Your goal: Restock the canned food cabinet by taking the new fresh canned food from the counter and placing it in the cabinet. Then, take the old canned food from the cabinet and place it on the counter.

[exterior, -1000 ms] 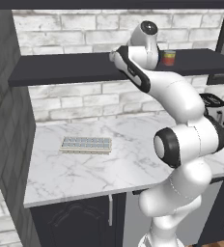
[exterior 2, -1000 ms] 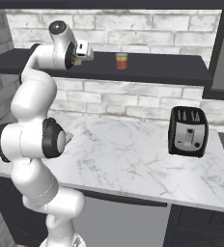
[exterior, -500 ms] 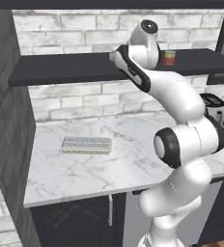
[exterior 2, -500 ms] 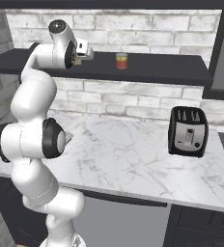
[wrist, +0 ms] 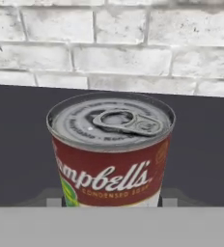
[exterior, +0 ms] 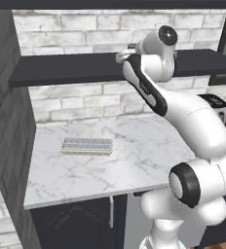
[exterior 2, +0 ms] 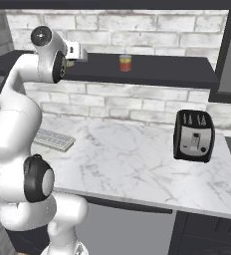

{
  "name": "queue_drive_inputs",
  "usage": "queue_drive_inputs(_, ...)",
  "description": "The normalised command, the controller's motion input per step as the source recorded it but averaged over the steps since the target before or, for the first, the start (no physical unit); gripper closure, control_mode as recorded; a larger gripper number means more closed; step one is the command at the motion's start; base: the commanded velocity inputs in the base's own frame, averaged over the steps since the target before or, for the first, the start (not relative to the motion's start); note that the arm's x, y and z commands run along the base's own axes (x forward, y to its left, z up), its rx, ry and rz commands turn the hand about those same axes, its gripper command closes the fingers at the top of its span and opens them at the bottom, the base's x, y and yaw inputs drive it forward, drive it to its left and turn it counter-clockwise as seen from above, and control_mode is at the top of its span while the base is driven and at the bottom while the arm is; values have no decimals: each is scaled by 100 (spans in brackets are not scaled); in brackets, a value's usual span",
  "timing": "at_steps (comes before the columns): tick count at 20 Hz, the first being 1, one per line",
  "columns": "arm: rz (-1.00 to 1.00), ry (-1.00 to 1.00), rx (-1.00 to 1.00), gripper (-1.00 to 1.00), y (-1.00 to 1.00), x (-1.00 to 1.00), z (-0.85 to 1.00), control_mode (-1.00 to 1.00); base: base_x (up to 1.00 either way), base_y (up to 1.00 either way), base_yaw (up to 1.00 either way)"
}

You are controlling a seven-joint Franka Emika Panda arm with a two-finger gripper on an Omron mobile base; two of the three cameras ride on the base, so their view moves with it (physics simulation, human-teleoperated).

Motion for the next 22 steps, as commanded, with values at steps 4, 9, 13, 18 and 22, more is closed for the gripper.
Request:
queue_drive_inputs(4,11,-21,2,100,0,-100,18,-100,0,0,0)
queue_drive_inputs(9,9,4,2,100,-17,-100,31,-100,0,0,0)
queue_drive_inputs(13,11,20,0,100,-32,-100,11,-100,0,0,0)
queue_drive_inputs(18,13,46,-2,100,-49,-100,-21,-100,0,0,0)
queue_drive_inputs(22,1,52,-14,100,-79,-99,-98,-100,0,0,0)
